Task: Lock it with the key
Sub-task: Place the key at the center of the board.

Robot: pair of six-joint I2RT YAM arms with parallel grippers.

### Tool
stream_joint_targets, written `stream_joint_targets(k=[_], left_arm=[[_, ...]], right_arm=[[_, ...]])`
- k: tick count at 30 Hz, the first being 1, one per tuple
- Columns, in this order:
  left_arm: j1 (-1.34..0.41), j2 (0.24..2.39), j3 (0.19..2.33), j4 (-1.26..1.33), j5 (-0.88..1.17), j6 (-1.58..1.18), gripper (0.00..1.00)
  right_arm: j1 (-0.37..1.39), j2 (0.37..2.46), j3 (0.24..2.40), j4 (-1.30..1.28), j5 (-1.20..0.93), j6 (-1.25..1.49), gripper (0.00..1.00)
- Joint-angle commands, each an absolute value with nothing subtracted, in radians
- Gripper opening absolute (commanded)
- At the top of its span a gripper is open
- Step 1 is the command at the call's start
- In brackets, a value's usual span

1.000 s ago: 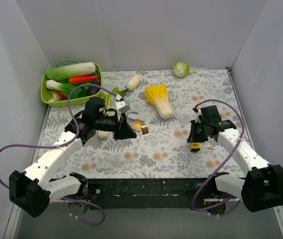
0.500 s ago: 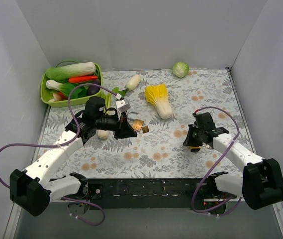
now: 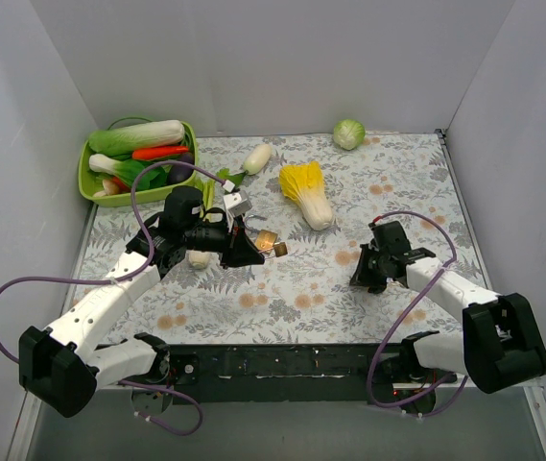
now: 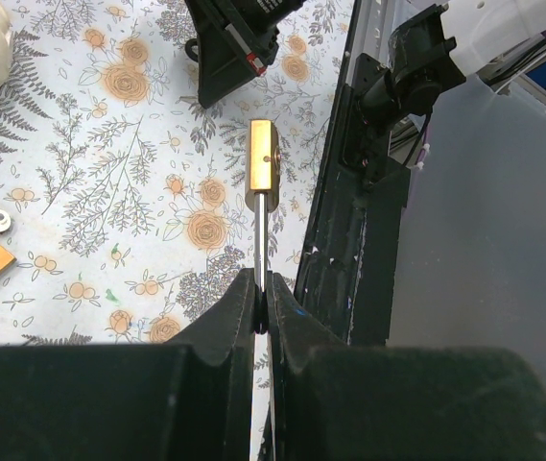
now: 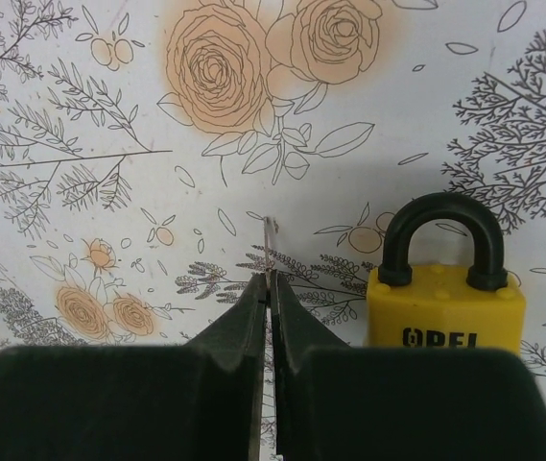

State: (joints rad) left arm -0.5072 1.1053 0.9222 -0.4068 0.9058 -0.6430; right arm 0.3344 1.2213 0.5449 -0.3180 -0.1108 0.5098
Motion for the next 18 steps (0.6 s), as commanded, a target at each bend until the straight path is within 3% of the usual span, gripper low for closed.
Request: stream_joint_targets(k=[1, 4, 5, 13, 18], left_arm=[[-0.503, 1.081, 0.908, -0.393, 0.919, -0.621, 0.00], [-0.503, 1.078, 0.910, -0.403, 0.919, -0.612, 0.00], [-0.503, 1.078, 0.910, -0.405, 0.919, -0.611, 0.00], [-0.503, 1.081, 0.928, -0.446, 0.934, -0.598, 0.00], [-0.503, 1.094, 0.956, -0.508, 0.971, -0.578, 0.00]], right_arm=[[0.337, 1.249, 0.531, -0.302, -0.104, 0.523, 0.10], [0.337, 1.255, 0.534, -0.317, -0.118, 0.528, 0.17], [0.337, 1.253, 0.537, -0.322, -0.121, 0.531, 0.25], [0.339, 1.230, 0.635, -0.400, -0.210, 0.489, 0.46], [0.359, 1.175, 0.748, -0.428, -0.320, 0.373, 0.68]])
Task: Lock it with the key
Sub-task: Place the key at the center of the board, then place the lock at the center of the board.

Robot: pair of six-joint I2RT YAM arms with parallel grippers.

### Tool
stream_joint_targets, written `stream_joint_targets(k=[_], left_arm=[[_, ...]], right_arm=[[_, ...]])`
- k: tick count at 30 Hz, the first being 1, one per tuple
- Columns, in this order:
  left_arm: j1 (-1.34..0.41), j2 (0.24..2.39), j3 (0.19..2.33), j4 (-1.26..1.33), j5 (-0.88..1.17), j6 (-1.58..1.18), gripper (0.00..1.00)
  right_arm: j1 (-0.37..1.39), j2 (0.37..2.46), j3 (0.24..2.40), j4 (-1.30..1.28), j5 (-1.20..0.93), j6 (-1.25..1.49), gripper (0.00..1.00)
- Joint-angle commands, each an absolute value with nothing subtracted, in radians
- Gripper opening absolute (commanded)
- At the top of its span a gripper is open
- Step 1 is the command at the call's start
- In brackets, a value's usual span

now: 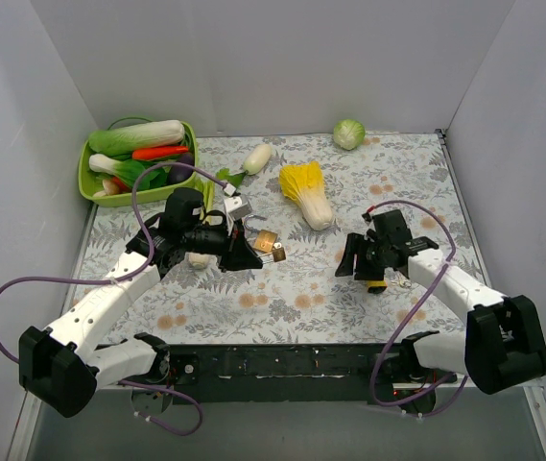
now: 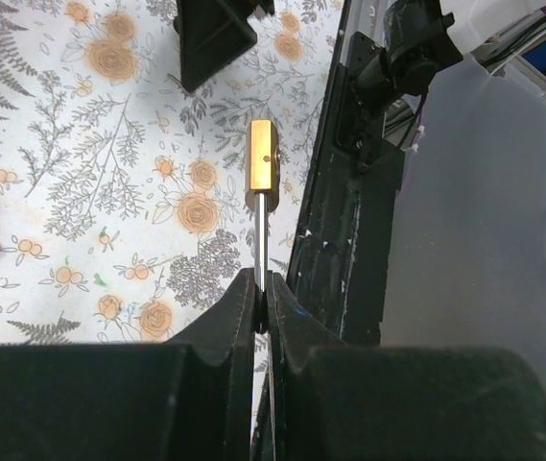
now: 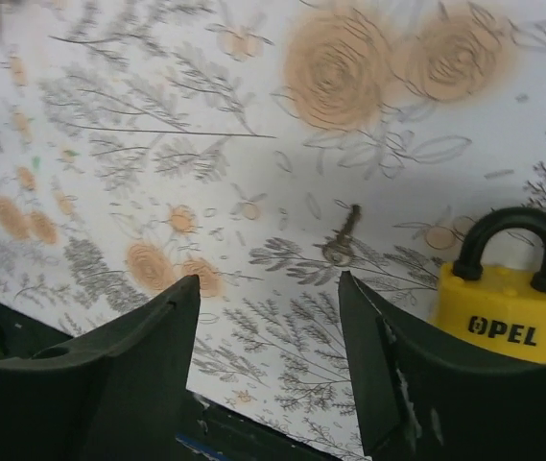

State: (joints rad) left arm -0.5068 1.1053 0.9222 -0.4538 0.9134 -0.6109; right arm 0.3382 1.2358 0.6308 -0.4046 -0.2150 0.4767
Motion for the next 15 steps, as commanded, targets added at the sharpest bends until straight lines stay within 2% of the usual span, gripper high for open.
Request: stream_joint_targets(k=[1, 7, 11, 15], left_arm=[[-0.503, 1.098, 0.963, -0.518, 0.979, -0.575, 0.00], [-0.503, 1.164, 1.046, -0.662, 1.074, -0.560, 0.00], [-0.502, 1.238, 1.097, -0.771, 1.121, -0.591, 0.00], [-0.503, 1.302, 1.123, -0.894, 1.181, -0.598, 0.00]], right_arm=[[0.383, 1.161, 0.790, -0.428, -0.325, 0.351, 0.71], [0.485, 1.023, 0.916, -0.394, -0.379, 0.045, 0.81], [0.489, 0.962, 1.003, -0.422, -0.567, -0.188, 0.98], [0.489, 0.956, 1.080, -0.495, -0.746, -0.323, 0.98]])
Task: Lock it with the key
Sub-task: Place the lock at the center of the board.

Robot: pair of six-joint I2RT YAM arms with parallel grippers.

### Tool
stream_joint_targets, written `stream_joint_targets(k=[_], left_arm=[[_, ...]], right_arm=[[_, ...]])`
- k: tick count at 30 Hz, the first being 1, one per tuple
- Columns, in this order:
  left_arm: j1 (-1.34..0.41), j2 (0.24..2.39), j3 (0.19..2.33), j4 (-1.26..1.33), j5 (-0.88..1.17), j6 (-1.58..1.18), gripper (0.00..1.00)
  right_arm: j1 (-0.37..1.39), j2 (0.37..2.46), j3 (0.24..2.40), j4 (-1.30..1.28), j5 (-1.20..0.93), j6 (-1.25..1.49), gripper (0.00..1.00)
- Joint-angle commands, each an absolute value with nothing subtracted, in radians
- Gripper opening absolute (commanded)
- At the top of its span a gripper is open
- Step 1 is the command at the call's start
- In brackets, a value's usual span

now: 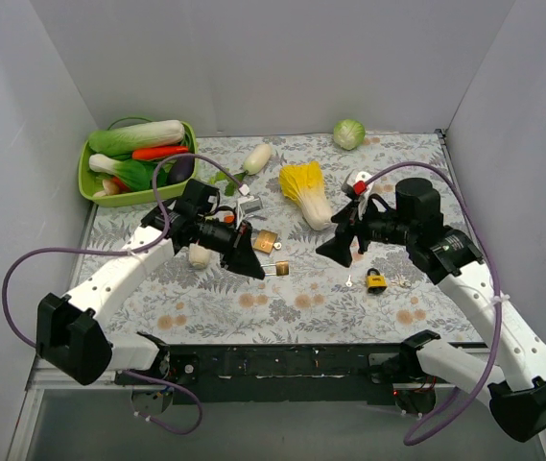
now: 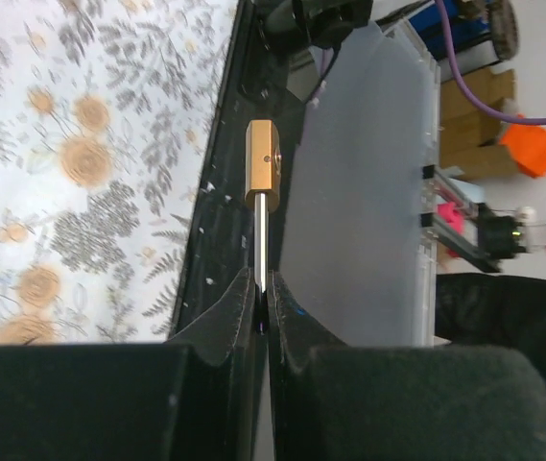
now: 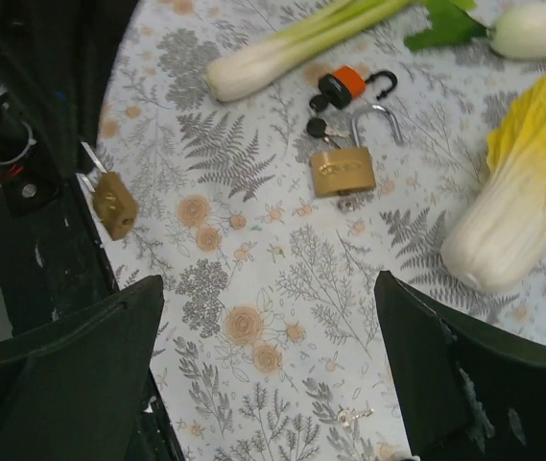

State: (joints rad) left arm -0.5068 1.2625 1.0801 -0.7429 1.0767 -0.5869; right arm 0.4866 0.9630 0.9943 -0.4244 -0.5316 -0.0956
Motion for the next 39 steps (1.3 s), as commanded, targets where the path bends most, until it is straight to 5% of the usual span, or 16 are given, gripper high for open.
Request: stream_joint_targets(k=[1, 5, 17, 35, 39], left_arm=[[-0.503, 1.305, 1.120, -0.900, 1.186, -0.604, 0.00], [-0.503, 1.310, 1.092, -0.881, 1.225, -0.673, 0.00], [-0.503, 1.359, 1.000, -0.764, 1.296, -0.917, 0.00], [-0.503, 1.335, 0.993, -0.747, 1.293, -0.922, 0.00], [-0.503, 1.328, 0.991, -0.742, 1.292, -0.927, 0.00]], right_arm=[[0.489, 0.962, 1.098, -0.526, -0.796, -0.353, 0.98], [0.581, 1.100, 1.242, -0.734, -0.818, -0.461, 0.98], [1.046, 1.250, 1.393, -0.845, -0.359, -0.673, 0.92], [1.118, 1.327, 1.351, -0.818, -0.226, -0.646, 0.49], [1.118, 1.335, 1.355, -0.815, -0.225, -0.644, 0.48]])
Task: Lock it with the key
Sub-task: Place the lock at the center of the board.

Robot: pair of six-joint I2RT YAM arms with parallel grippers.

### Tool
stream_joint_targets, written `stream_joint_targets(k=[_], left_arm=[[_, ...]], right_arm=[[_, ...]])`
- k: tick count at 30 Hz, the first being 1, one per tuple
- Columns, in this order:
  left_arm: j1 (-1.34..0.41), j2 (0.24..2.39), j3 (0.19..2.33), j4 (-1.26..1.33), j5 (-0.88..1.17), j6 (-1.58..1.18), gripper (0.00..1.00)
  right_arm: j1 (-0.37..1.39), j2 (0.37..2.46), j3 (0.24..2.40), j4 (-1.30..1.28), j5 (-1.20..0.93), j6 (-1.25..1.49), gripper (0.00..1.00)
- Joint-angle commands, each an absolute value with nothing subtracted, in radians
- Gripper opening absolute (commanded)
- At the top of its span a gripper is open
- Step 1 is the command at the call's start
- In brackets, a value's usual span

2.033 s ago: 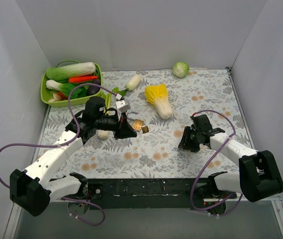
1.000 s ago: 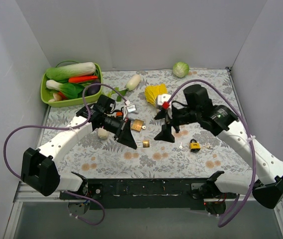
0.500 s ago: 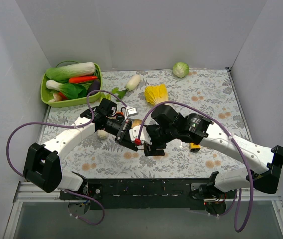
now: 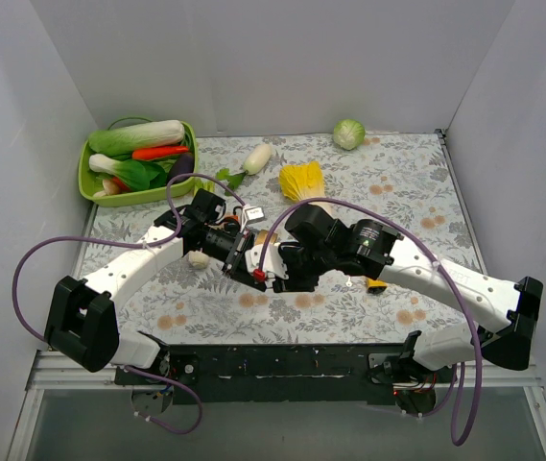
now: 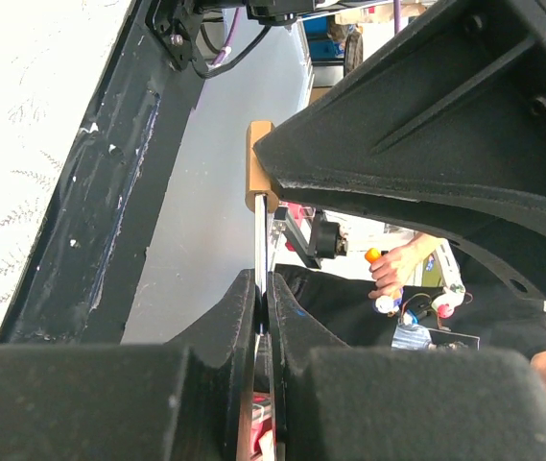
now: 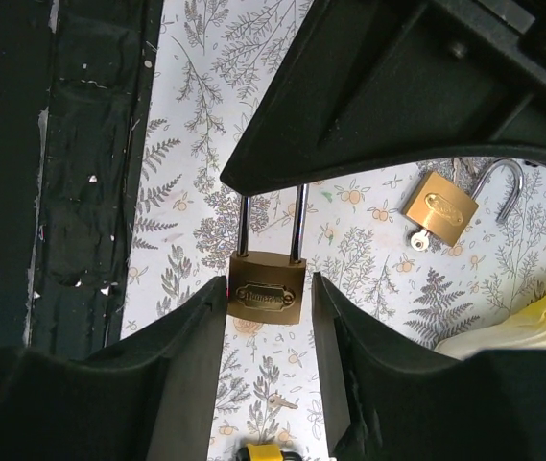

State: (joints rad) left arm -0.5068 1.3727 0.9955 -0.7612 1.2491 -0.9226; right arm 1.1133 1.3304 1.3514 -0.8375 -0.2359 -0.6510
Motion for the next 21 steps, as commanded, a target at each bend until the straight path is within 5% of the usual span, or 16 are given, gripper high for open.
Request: stream_joint_targets(k=[1, 8, 17, 21], left_arm=[[-0.503, 1.328, 0.989, -0.742, 1.293, -0.930, 0.00], [-0.503, 1.332, 0.988, -0.733, 1.296, -0.933, 0.00], [-0.503, 1.333, 0.983, -0.713, 1.298, -0.948, 0.00], [-0.503, 1.328, 0.974, -0.709, 1.292, -0.951, 0.00]], right_arm=[[1.118, 1.336, 1.355, -0.815, -0.229, -0.646, 0.50], [1.121, 1.339, 1.348, -0.824, -0.249, -0.646, 0.63], [1.126, 1.354, 1.347, -0.805, -0.241, -0.638, 0.50], [1.126, 1.351, 1.345, -0.799, -0.230, -0.624, 0.31]])
